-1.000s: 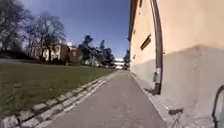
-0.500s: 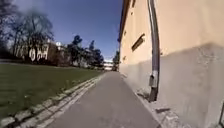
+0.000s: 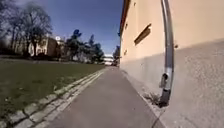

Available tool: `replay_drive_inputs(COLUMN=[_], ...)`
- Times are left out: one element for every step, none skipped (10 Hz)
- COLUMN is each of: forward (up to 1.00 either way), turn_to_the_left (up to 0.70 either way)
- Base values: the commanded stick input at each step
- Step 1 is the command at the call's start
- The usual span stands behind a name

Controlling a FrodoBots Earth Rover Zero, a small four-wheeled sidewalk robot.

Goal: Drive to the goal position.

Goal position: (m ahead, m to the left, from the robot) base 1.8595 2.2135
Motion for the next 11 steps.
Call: replay_drive_inputs(forward=[0.85,0.85,0.85,0.85,0.85,0.85,0.85,0.85,0.85,0.85,0.85], turn_to_the_left=[0.00,0.00,0.00,0.00,0.00,0.00,0.00,0.00,0.00,0.00,0.00])
